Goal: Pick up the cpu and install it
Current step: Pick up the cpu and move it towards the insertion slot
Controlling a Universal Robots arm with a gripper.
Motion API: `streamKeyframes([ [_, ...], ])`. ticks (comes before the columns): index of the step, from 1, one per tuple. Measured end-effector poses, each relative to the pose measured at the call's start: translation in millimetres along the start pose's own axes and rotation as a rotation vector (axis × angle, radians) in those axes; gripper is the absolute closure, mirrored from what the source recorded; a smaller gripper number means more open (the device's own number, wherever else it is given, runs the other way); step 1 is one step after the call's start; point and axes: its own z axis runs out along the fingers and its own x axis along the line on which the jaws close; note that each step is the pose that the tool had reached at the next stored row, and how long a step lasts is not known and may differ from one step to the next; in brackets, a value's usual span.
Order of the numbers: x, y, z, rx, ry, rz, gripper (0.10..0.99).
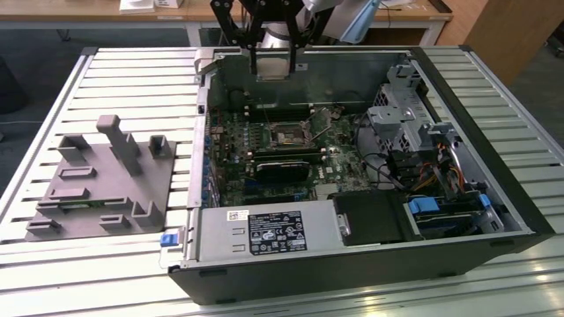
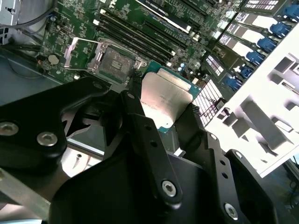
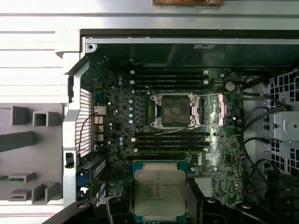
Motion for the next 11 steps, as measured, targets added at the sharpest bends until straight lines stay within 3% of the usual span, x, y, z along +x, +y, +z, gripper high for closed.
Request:
streamKeyframes([
  [11, -11.1, 0.2, 1.2, 0.0, 0.0, 0.0, 0.549],
])
